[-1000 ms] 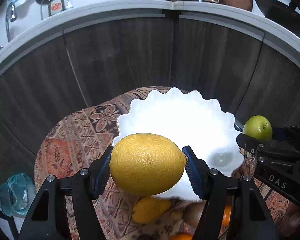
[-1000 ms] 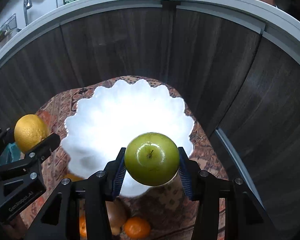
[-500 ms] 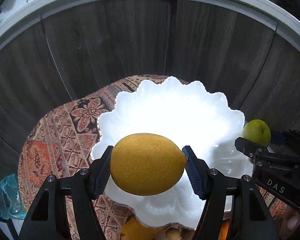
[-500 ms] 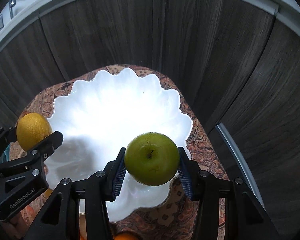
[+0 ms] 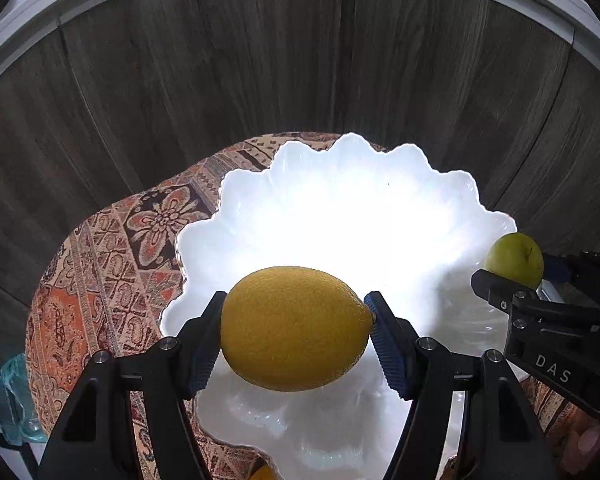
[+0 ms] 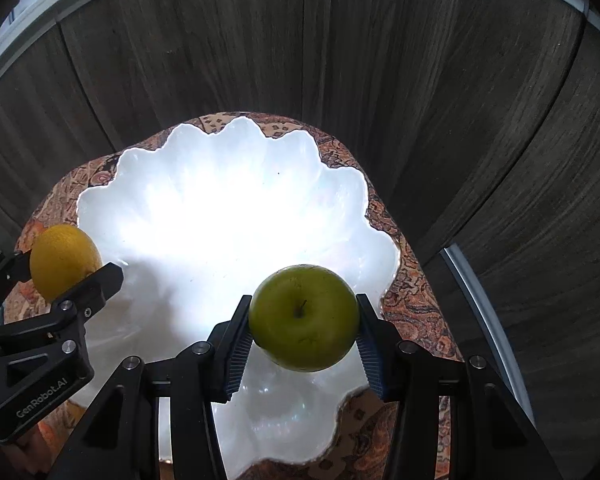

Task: Organize fruits
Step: 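Lower both fruits into the bowl and open both tools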

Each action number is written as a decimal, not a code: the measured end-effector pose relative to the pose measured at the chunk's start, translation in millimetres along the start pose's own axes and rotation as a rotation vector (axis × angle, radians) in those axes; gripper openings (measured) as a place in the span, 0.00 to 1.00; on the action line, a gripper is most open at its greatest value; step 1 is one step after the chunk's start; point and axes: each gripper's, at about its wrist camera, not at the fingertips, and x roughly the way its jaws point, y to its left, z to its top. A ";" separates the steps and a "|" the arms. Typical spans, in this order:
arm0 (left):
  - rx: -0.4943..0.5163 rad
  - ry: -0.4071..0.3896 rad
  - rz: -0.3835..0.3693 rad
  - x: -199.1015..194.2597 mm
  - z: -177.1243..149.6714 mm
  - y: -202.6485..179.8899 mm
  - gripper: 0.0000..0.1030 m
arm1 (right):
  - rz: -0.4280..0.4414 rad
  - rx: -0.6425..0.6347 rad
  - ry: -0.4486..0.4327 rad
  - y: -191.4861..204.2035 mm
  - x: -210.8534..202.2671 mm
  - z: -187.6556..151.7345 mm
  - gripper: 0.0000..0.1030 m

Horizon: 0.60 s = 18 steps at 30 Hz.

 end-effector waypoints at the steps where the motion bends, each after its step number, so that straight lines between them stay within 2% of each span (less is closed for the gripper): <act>1: 0.001 0.005 0.000 1.6 -0.6 0.2 0.66 | 0.001 -0.004 0.000 0.7 0.7 0.5 0.48; 3: 0.010 0.001 0.010 1.2 -1.9 -0.3 0.67 | -0.005 -0.011 -0.003 1.3 1.6 0.5 0.48; 5: 0.017 -0.010 0.022 -1.3 -1.3 -0.5 0.74 | -0.021 -0.016 -0.008 2.1 1.7 -0.1 0.48; 6: 0.018 -0.016 0.033 -3.0 -0.8 -0.3 0.82 | -0.023 -0.020 -0.007 2.7 2.2 0.0 0.48; 7: 0.019 -0.021 0.049 -5.0 -0.4 0.2 0.85 | -0.030 -0.024 -0.009 2.9 1.9 0.3 0.52; 8: 0.019 -0.023 0.054 -6.6 -0.3 0.5 0.85 | -0.038 -0.023 -0.019 2.6 -0.4 0.6 0.56; 10: 0.019 -0.026 0.057 -10.5 0.1 1.8 0.86 | -0.060 -0.019 -0.047 1.7 -8.1 1.3 0.73; 12: 0.015 -0.029 0.067 -16.4 -0.4 2.8 0.88 | -0.081 -0.019 -0.076 1.8 -17.4 1.7 0.81; 18: 0.001 -0.059 0.085 -41.4 -2.4 4.8 0.91 | -0.101 0.003 -0.152 0.6 -47.6 2.9 0.85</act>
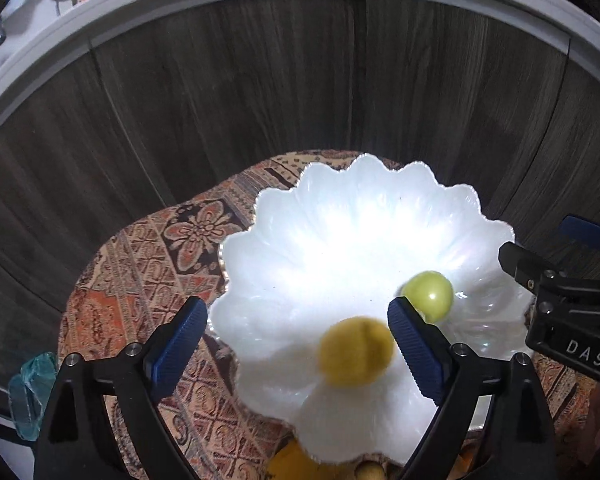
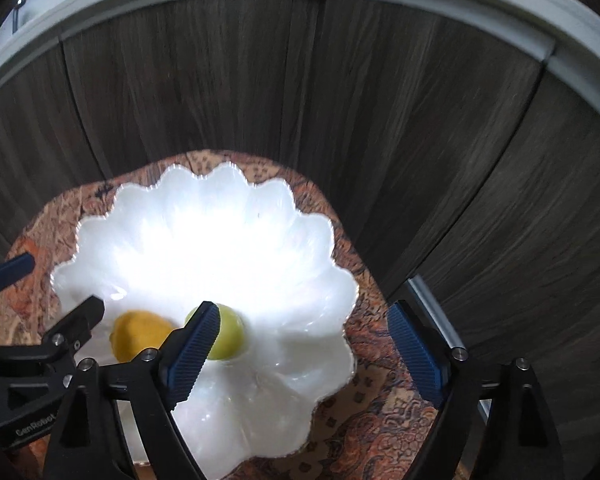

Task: Organize fruits
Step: 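Lower both fruits into the bowl and open both tools, then withdraw both open tools from the bowl toward the remaining fruit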

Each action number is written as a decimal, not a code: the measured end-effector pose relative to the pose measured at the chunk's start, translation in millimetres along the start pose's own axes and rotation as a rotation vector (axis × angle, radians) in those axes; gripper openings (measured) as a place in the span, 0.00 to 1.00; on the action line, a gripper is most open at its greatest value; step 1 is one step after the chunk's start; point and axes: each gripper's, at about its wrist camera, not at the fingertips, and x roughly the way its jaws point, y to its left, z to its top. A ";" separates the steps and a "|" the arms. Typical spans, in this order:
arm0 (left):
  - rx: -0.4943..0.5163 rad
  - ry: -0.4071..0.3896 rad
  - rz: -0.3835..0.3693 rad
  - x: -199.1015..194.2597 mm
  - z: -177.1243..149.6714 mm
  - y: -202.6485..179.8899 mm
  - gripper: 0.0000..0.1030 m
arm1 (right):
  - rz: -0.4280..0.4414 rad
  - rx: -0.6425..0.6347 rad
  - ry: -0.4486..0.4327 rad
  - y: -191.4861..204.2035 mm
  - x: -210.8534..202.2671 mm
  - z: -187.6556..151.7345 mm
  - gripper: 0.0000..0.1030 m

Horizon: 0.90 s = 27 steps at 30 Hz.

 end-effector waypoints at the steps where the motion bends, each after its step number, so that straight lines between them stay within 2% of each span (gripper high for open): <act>1: 0.001 -0.008 0.008 -5.3 0.1 0.0 0.91 | -0.001 0.002 -0.010 -0.6 -4.8 0.3 0.86; 11: -0.005 -0.113 0.041 -66.6 -5.8 4.7 0.94 | 0.037 -0.008 -0.112 -2.0 -60.3 -5.9 0.87; 21: -0.020 -0.154 0.046 -112.1 -34.4 4.0 0.95 | 0.050 -0.006 -0.165 -6.6 -100.9 -31.1 0.87; 27: -0.005 -0.174 0.055 -126.7 -52.6 -1.0 0.95 | 0.050 0.003 -0.178 -9.0 -116.3 -50.1 0.87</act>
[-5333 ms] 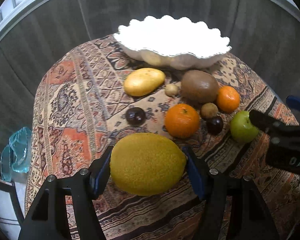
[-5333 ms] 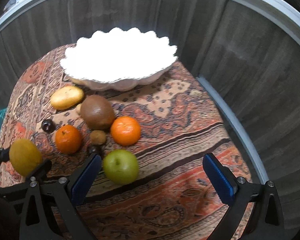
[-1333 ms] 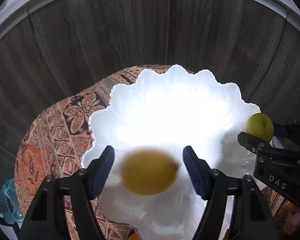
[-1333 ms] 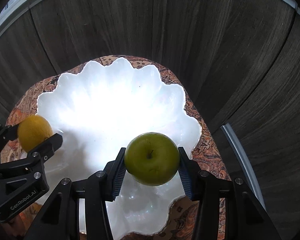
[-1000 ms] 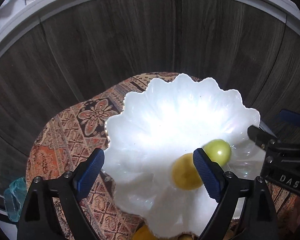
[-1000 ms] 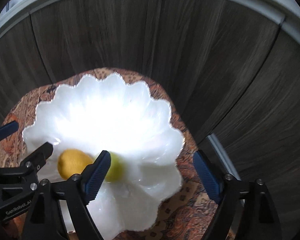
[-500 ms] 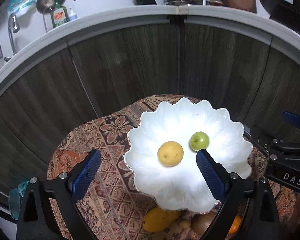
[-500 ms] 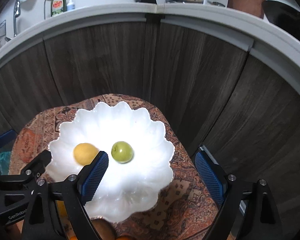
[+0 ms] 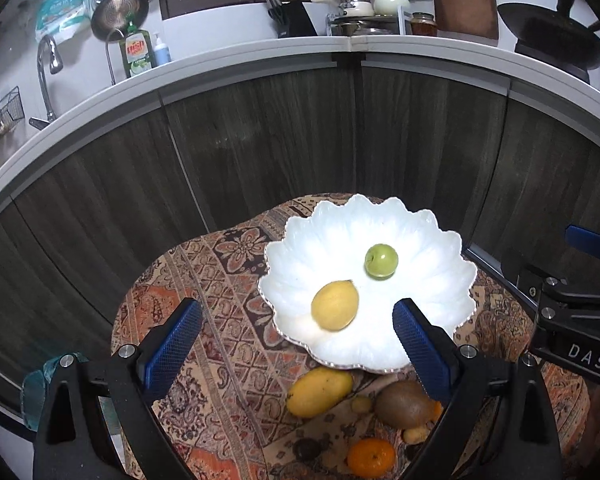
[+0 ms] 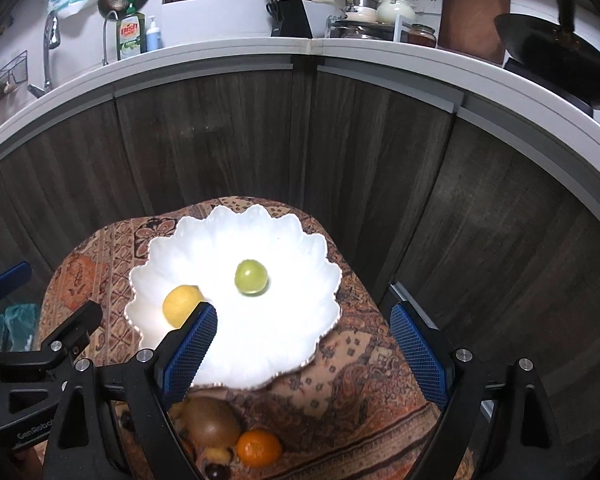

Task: Organize fruits
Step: 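Withdraw both open tools from the bowl toward the remaining fruit, then close the left tool on a mandarin orange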

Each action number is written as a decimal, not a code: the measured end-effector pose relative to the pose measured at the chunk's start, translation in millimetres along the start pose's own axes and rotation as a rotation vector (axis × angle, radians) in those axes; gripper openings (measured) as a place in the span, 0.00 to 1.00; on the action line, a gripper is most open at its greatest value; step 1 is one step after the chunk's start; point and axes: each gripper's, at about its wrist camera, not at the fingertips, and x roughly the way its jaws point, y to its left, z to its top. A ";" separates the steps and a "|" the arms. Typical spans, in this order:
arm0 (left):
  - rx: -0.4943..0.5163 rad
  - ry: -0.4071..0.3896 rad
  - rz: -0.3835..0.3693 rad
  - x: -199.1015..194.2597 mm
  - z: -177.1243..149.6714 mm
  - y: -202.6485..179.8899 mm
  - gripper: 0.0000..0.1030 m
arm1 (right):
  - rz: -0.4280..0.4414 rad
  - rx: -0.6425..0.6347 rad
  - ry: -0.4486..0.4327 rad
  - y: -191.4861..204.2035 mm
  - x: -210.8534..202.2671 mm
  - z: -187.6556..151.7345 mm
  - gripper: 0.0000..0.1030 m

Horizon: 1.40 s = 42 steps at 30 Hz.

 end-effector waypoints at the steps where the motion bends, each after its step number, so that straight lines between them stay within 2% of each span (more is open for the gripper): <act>1: 0.000 0.002 -0.002 -1.2 -3.7 0.2 0.95 | 0.002 -0.001 0.002 0.6 -1.8 -3.0 0.87; 13: -0.003 0.031 -0.010 -4.8 -43.1 -9.6 0.94 | -0.004 -0.017 0.046 -0.8 -2.8 -35.5 0.87; 23: -0.016 0.071 -0.045 4.6 -79.0 -17.9 0.94 | -0.012 0.004 0.124 -6.3 11.4 -75.5 0.87; 32: -0.008 0.112 -0.070 14.8 -97.5 -25.6 0.94 | -0.019 0.016 0.148 -8.8 16.2 -95.6 0.87; 36: -0.002 0.138 -0.092 21.5 -109.5 -32.0 0.88 | -0.025 0.019 0.160 -10.6 20.4 -103.9 0.87; 42: 0.000 0.163 -0.104 30.5 -121.2 -36.9 0.88 | -0.035 0.016 0.177 -12.6 27.0 -114.5 0.87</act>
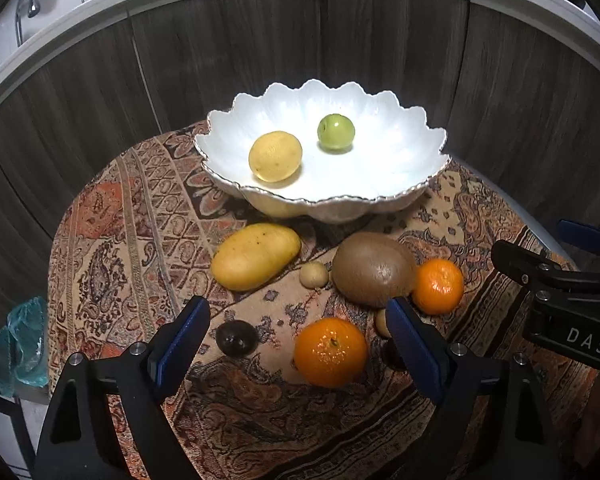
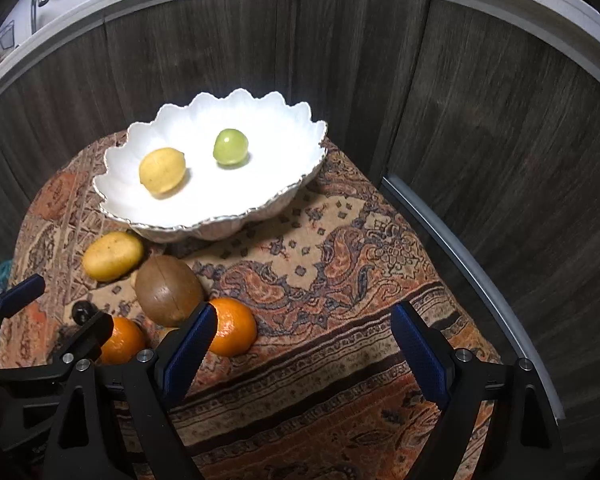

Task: Organize fruits
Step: 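Close the left tool on a mandarin orange, then close the right tool on the other mandarin while the left tool lifts its mandarin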

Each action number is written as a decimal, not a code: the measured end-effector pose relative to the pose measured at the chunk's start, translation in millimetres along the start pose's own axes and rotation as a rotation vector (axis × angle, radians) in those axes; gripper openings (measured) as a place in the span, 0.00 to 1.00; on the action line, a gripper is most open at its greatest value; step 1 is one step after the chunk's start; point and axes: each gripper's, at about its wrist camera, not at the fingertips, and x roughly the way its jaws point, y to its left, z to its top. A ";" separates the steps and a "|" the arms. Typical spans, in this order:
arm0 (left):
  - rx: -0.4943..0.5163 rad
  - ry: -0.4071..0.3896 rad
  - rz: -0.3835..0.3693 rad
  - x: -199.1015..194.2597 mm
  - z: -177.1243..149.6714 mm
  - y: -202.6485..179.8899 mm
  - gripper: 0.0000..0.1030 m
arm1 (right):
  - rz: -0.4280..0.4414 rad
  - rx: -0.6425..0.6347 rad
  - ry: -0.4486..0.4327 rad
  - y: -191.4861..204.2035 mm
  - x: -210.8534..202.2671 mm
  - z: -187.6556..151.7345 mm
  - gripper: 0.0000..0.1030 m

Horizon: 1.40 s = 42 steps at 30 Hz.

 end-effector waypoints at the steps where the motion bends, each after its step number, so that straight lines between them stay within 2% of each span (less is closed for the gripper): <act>1: 0.001 0.003 -0.002 2.4 -1.4 -0.3 0.87 | 0.000 -0.001 0.003 -0.2 1.1 -1.6 0.87; 6: 0.007 0.044 -0.019 15.6 -8.2 -3.1 0.78 | -0.007 -0.006 0.016 0.7 4.9 -5.6 0.87; 11: 0.025 0.076 -0.024 27.0 -15.8 -8.7 0.76 | -0.016 -0.012 0.024 1.6 7.7 -7.5 0.87; 16: 0.023 0.110 -0.040 37.1 -19.9 -8.7 0.62 | -0.018 -0.011 0.041 2.2 13.0 -9.5 0.87; 20: 0.024 0.124 -0.050 42.8 -21.6 -10.0 0.58 | -0.018 -0.017 0.044 3.4 14.6 -10.1 0.87; 22: 0.027 0.132 -0.059 45.9 -23.0 -11.6 0.50 | -0.016 -0.020 0.046 4.2 15.4 -10.4 0.87; 24: 0.029 0.144 -0.067 49.6 -25.0 -13.7 0.46 | -0.015 -0.021 0.049 5.5 15.9 -10.5 0.87; 30: 0.022 0.138 -0.070 47.2 -26.4 -11.0 0.45 | 0.012 -0.034 0.061 11.1 17.6 -11.2 0.87; 42: -0.009 0.111 -0.021 31.6 -22.5 5.0 0.45 | 0.083 -0.080 0.126 31.8 33.3 -10.1 0.87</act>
